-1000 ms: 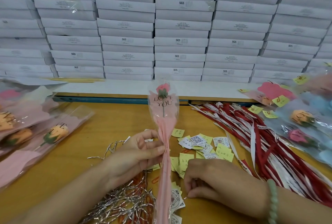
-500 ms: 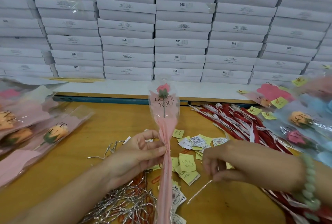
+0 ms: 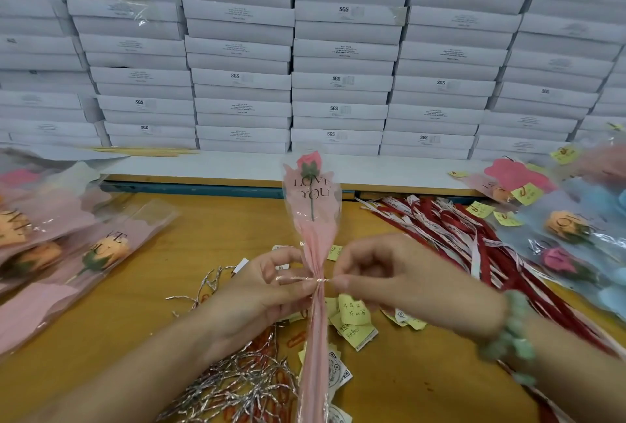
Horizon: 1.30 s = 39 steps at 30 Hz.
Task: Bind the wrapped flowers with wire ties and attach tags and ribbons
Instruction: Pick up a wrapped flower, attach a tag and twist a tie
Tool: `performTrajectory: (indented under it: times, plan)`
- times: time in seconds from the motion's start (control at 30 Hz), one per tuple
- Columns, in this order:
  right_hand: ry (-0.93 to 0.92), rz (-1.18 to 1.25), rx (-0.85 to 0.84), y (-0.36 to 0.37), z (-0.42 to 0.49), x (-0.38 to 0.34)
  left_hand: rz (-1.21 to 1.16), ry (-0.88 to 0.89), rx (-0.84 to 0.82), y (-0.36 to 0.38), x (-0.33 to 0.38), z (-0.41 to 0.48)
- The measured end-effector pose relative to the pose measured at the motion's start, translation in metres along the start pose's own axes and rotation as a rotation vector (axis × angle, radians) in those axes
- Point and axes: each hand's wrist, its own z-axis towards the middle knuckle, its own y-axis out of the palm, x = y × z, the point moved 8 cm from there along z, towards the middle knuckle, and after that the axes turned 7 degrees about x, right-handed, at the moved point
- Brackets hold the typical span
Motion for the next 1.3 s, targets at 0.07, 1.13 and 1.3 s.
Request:
performTrajectory:
  times: [0.07, 1.13, 1.3]
  plan:
    - [0.037, 0.056, 0.023, 0.015, 0.005, 0.008, 0.016, 0.011, 0.007, 0.000, 0.000, 0.000]
    - [0.012, 0.127, 0.424, 0.007, 0.004, 0.034, 0.093, 0.077, 0.097, 0.004, 0.013, -0.004]
    - [0.055, 0.206, 0.398, 0.004, 0.005, 0.039, 0.116, -0.032, 0.110, 0.002, -0.003, -0.004]
